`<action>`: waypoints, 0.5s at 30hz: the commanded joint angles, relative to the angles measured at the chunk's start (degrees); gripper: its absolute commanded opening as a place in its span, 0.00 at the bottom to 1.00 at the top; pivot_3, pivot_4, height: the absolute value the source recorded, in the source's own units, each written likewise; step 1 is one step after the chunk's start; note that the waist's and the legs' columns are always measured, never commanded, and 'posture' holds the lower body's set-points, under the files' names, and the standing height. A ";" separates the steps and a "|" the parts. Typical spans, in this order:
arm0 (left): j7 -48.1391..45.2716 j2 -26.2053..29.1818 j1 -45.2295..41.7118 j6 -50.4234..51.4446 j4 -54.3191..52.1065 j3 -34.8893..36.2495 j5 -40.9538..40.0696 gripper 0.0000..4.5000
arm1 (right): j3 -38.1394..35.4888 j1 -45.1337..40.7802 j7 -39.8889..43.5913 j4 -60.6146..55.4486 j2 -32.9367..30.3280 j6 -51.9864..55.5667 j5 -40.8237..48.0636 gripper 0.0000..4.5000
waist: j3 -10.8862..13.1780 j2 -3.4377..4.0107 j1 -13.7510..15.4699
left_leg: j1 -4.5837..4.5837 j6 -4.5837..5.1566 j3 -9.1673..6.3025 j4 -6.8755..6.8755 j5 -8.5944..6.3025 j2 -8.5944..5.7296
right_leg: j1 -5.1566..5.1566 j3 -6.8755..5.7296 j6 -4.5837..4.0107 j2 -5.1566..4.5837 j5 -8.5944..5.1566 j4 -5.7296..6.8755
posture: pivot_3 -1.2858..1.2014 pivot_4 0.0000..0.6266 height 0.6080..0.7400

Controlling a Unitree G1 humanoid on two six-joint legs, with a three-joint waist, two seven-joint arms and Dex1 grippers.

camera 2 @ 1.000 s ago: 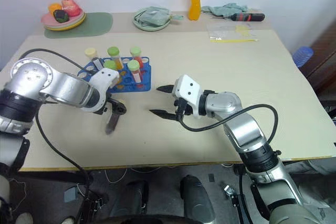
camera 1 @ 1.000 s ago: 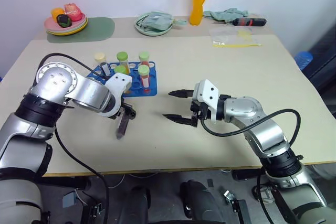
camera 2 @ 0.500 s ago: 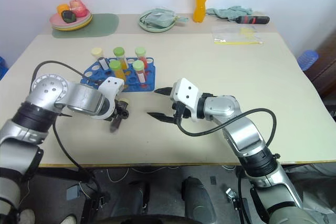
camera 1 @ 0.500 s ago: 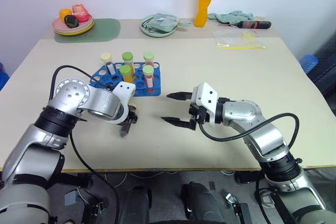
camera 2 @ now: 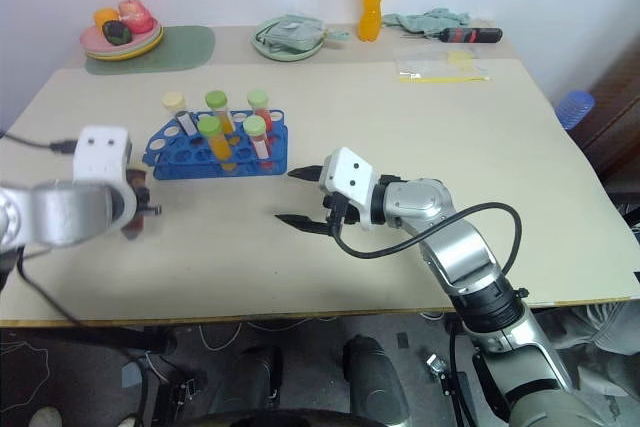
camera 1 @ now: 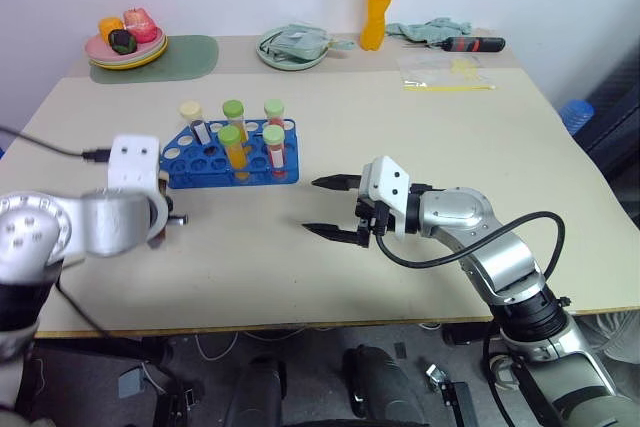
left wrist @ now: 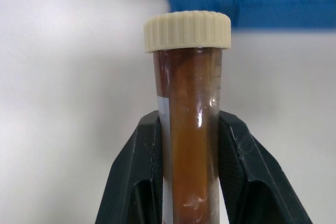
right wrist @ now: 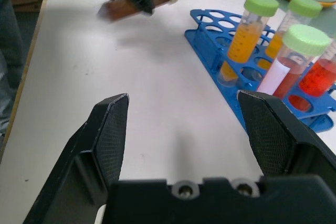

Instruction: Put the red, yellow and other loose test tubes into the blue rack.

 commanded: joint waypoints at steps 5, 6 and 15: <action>-23.39 -5.11 1.94 -26.18 -5.56 0.98 49.83 0.18 | 0.21 -2.91 -0.54 1.10 3.56 -0.94 0.45 0.81 | -0.01 0.07 1.52 | -0.04 0.06 -0.01 -0.02 -0.03 -0.03 | 0.06 -0.04 -0.11 0.04 -0.06 -0.19 | 0.52 0.24 1.00; -25.86 -7.18 1.03 -29.63 -3.68 -0.98 55.64 0.18 | 0.38 -3.29 -0.80 1.34 4.36 -0.83 0.42 0.81 | -0.01 0.06 1.48 | -0.04 0.07 -0.01 -0.02 -0.03 -0.03 | 0.12 -0.03 -0.08 0.03 -0.04 -0.28 | 0.52 0.24 1.00; -44.98 -26.54 -6.68 -62.12 22.64 -8.84 87.79 0.18 | 0.29 -5.24 -5.73 3.84 10.96 0.30 -0.05 0.81 | -0.03 0.05 1.36 | -0.18 0.22 -0.01 -0.04 -0.12 -0.02 | 0.09 -0.08 0.08 0.00 0.07 -0.51 | 0.52 0.24 1.00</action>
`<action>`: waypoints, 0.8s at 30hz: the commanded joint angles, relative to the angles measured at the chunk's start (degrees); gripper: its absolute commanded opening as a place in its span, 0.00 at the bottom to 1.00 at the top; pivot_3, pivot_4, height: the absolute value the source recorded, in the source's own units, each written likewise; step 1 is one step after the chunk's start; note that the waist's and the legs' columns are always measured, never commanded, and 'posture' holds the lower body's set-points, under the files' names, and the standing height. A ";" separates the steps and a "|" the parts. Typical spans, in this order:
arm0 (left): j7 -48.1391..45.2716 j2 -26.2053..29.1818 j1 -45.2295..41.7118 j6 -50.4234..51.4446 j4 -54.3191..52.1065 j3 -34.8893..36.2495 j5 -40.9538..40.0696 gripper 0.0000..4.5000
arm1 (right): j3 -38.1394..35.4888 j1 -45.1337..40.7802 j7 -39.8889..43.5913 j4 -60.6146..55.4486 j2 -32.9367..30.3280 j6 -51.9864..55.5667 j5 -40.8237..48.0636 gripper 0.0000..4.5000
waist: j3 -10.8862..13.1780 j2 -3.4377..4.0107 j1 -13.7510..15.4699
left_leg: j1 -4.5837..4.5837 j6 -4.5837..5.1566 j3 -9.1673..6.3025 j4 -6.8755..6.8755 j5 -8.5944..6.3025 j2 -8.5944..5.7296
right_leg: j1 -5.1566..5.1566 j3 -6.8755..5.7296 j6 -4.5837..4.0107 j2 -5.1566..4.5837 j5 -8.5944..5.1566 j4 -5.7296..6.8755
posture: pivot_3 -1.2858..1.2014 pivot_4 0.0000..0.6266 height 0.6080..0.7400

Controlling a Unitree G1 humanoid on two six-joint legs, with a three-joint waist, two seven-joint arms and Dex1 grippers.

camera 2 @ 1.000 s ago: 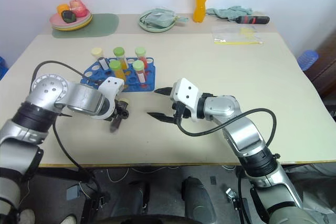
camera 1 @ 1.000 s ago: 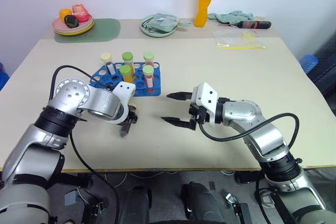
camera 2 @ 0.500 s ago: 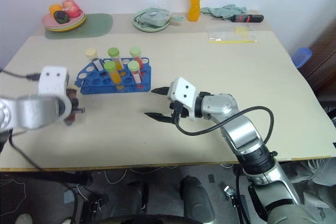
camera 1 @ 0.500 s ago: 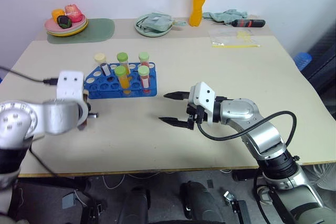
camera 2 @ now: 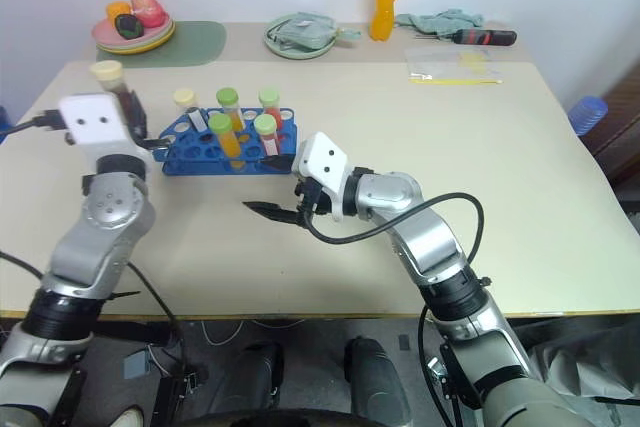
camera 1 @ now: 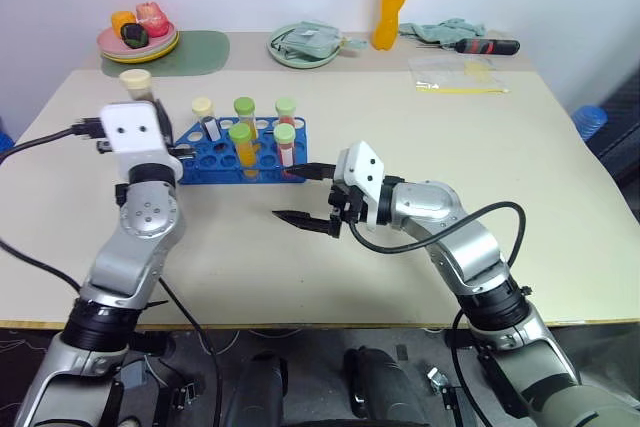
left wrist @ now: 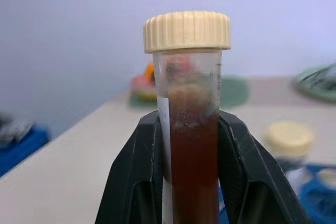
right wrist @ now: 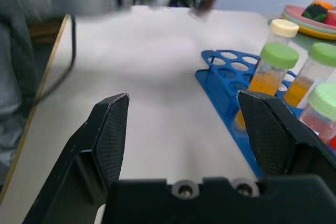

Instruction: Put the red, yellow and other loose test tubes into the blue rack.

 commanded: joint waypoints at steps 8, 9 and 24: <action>-14.06 -11.05 -2.40 -10.81 11.65 5.82 7.92 0.18 | -1.43 -0.06 -4.43 -1.21 1.18 0.67 -0.44 0.81 | 0.00 0.00 -0.31 | 0.00 0.10 -0.02 0.01 -0.05 0.01 | -0.04 -0.01 0.01 -0.01 0.01 0.09 | 0.52 0.24 1.00; -14.50 -11.48 -2.07 -10.49 11.40 6.22 8.67 0.18 | -1.45 0.05 -4.60 -1.36 1.10 0.74 -0.42 0.81 | 0.00 0.00 -0.32 | 0.00 0.10 -0.02 0.02 -0.06 0.01 | -0.03 -0.01 0.02 -0.02 0.01 0.10 | 0.52 0.24 1.00; -20.32 -17.36 -3.64 -8.46 16.23 10.49 12.59 0.18 | -1.28 0.66 -5.24 -1.80 0.78 0.86 -0.45 0.81 | 0.00 -0.01 -0.31 | 0.01 0.10 -0.04 0.05 -0.06 0.01 | -0.01 -0.04 0.03 -0.01 0.02 0.12 | 0.52 0.24 1.00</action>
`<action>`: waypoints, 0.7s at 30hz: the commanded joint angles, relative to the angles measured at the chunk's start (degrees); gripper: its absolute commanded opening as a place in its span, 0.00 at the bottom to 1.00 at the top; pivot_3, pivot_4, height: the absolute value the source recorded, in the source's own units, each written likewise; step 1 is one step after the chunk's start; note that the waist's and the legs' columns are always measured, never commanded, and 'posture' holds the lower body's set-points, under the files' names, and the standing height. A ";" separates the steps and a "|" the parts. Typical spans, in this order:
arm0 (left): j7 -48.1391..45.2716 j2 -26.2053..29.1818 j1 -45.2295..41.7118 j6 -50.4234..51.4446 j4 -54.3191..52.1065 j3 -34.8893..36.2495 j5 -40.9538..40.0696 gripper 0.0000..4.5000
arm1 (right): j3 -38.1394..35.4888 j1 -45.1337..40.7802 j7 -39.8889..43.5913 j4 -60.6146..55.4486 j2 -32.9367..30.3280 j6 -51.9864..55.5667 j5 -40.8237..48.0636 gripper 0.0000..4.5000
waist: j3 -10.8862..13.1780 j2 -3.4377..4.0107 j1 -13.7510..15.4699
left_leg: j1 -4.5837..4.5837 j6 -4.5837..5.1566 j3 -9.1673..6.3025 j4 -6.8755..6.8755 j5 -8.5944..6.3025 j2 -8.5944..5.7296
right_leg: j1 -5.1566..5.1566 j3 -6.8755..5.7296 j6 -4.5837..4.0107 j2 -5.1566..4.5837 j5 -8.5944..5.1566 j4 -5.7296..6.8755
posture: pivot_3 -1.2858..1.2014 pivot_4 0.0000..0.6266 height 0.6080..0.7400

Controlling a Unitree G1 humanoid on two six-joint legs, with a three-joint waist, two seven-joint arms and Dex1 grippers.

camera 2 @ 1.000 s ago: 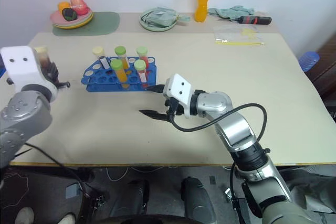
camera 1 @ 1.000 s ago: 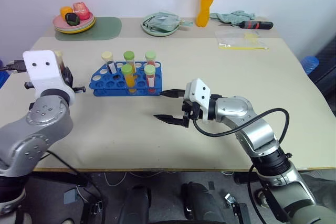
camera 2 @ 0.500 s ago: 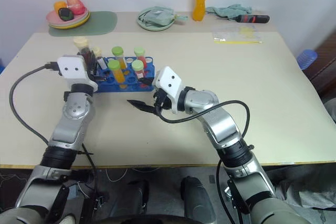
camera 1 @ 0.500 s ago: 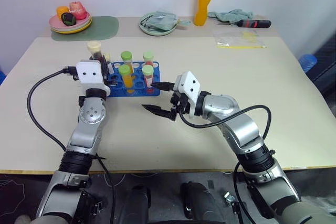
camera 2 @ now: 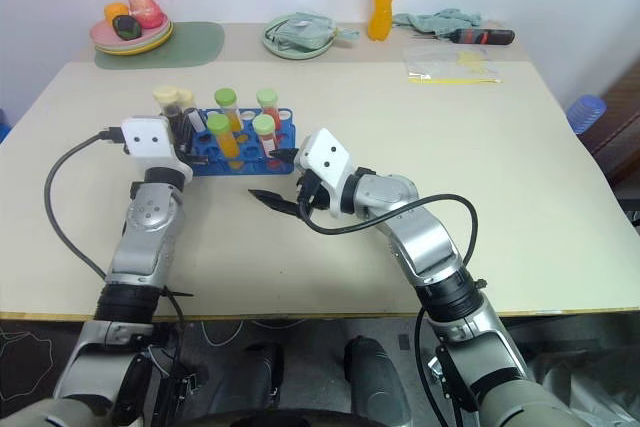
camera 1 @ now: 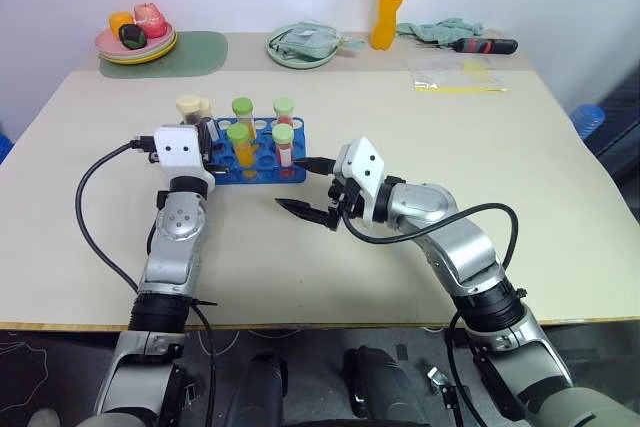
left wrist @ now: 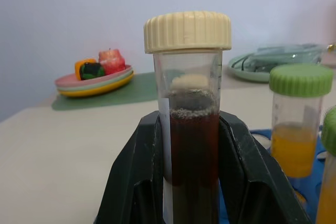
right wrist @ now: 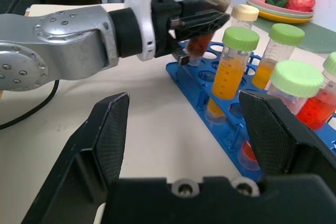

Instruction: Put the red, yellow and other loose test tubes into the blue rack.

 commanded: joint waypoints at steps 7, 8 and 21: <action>-3.78 -1.56 -1.34 -5.09 2.84 2.49 2.43 0.18 | -0.90 0.11 -0.44 -2.88 0.09 -0.14 0.52 0.81 | 0.00 0.00 0.01 | 0.01 0.00 -0.01 0.01 0.00 0.00 | 0.00 -0.01 0.00 0.00 0.00 0.02 | 0.52 0.24 1.00; -4.05 -1.72 -1.04 -6.54 3.27 2.49 2.89 0.18 | -0.94 0.17 -0.46 -2.97 0.04 -0.10 0.52 0.81 | 0.00 0.00 0.02 | 0.01 0.00 -0.01 0.00 0.00 0.00 | 0.00 -0.01 0.00 0.00 0.00 0.02 | 0.52 0.24 1.00; -6.66 -4.45 2.68 -14.14 5.01 4.50 4.32 0.41 | -1.01 0.43 -0.56 -3.96 -0.27 0.58 0.76 0.81 | 0.00 0.00 0.08 | 0.01 0.01 -0.01 0.00 -0.01 0.00 | 0.01 -0.01 0.00 -0.01 0.00 0.00 | 0.52 0.24 1.00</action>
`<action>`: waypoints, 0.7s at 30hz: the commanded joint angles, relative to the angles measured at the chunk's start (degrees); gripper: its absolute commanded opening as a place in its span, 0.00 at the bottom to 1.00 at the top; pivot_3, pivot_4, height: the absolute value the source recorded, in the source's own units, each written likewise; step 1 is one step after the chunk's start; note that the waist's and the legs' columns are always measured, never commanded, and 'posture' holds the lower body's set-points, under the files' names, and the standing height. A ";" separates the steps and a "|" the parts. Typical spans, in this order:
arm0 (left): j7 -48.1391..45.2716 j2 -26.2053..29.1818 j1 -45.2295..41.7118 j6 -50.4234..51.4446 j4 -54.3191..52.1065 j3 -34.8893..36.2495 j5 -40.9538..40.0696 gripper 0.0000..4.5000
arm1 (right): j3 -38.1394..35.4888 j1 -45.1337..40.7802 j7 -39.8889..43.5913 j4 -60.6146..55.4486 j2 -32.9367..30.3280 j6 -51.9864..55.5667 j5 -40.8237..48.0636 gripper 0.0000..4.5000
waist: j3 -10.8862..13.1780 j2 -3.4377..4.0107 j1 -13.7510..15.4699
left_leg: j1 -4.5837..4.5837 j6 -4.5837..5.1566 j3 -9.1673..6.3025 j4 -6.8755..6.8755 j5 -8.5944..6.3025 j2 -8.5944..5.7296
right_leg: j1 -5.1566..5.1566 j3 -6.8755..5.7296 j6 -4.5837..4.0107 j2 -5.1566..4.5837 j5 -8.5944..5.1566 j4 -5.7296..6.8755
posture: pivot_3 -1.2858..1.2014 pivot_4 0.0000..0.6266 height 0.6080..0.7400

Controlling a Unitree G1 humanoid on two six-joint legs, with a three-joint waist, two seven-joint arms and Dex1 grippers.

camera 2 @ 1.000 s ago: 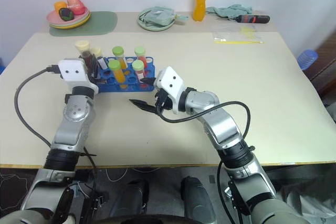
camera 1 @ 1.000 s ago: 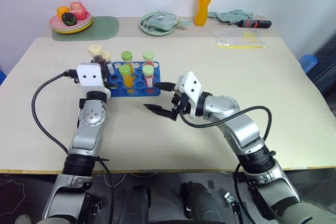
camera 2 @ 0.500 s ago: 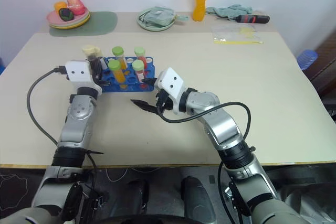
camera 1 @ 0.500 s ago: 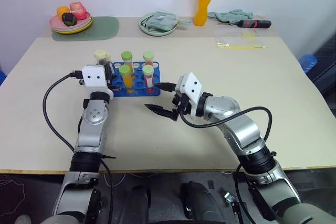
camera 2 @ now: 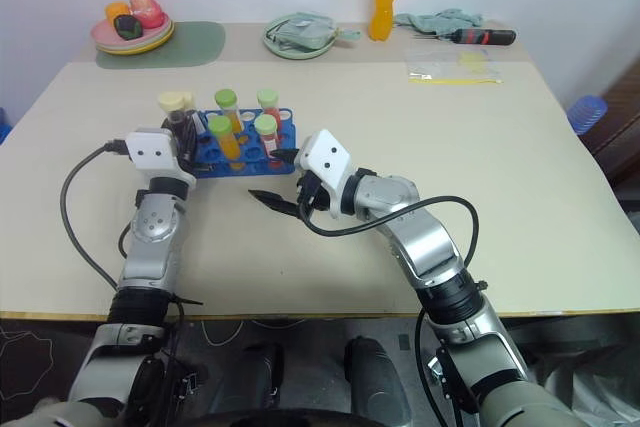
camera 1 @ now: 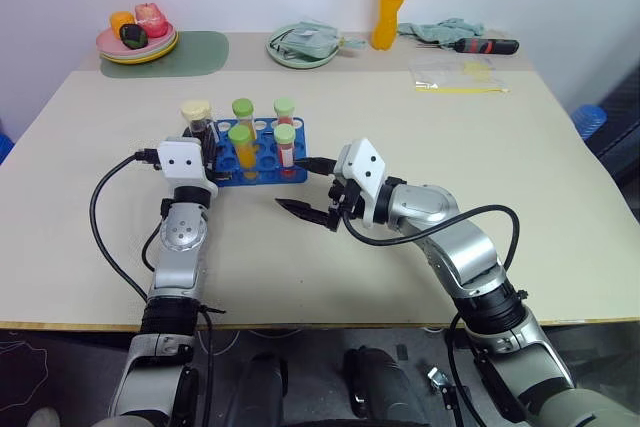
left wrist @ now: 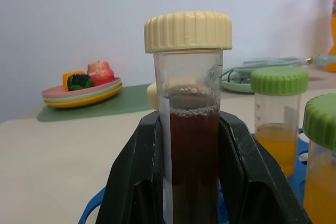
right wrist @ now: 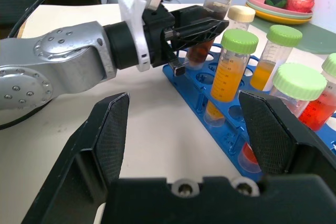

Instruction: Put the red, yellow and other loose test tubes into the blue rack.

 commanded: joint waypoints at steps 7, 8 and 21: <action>1.29 -0.77 1.72 -0.38 -2.99 3.80 -0.71 0.82 | -1.07 -0.30 0.58 -2.66 -0.19 -0.01 1.08 0.81 | 0.00 0.00 -0.21 | 0.01 0.00 -0.01 0.00 0.00 0.01 | -0.01 0.00 0.00 0.02 0.00 0.01 | 0.52 0.24 1.00; 0.95 -0.56 2.31 0.03 -4.04 4.11 -0.92 0.82 | -1.13 -0.30 0.71 -2.67 -0.25 -0.06 1.15 0.81 | 0.00 0.00 -0.20 | 0.01 0.00 -0.02 0.00 0.00 0.02 | 0.00 -0.01 0.00 0.02 0.00 0.01 | 0.52 0.24 1.00; -28.93 22.48 35.02 25.18 -39.55 18.37 -25.71 0.82 | -13.17 1.46 9.11 -1.51 -15.28 2.86 7.48 0.81 | 0.07 0.11 -0.16 | 0.08 0.04 0.05 -0.03 -0.03 0.12 | 0.05 -0.01 -0.05 0.03 -0.03 -0.02 | 0.52 0.24 1.00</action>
